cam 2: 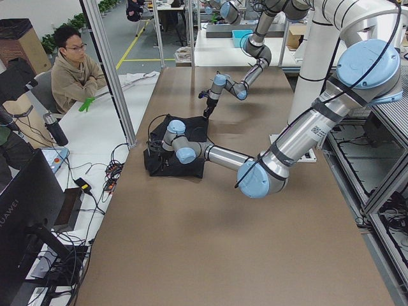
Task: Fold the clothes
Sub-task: 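Move the right gripper to the folded shirt's corner nearest the robot, then grasp the folded edge with the right gripper and drag it diagonally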
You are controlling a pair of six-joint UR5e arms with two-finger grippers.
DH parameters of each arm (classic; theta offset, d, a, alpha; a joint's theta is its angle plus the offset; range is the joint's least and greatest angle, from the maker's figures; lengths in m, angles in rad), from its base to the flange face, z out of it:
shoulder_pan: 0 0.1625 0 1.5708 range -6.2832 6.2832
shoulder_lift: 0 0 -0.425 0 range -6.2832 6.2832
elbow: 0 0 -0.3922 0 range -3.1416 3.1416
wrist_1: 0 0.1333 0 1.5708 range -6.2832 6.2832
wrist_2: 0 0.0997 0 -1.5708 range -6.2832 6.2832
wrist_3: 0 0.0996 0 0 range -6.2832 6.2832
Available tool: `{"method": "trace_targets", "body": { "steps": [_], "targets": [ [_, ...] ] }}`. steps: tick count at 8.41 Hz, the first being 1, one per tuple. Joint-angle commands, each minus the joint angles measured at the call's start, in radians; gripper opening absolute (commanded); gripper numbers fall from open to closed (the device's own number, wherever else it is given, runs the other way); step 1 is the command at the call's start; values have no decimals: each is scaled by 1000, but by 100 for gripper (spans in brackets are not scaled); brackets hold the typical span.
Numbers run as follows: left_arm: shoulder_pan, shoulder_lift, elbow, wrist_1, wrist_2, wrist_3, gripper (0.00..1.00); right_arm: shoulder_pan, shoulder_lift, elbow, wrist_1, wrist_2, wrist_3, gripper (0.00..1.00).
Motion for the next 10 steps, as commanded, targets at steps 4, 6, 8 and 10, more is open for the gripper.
{"method": "trace_targets", "body": {
  "steps": [4,6,8,10],
  "targets": [
    [43,-19,-3,9,37,-20,78,-76,-138,384,-170,105,32,0],
    [43,-19,-4,10,30,-16,78,-192,-295,590,-162,212,43,0],
    [45,-22,-9,12,27,-11,78,-329,-285,658,-154,401,46,3],
    [42,-28,-38,16,2,-22,78,-344,-283,651,-130,439,51,95]
  ]
}}
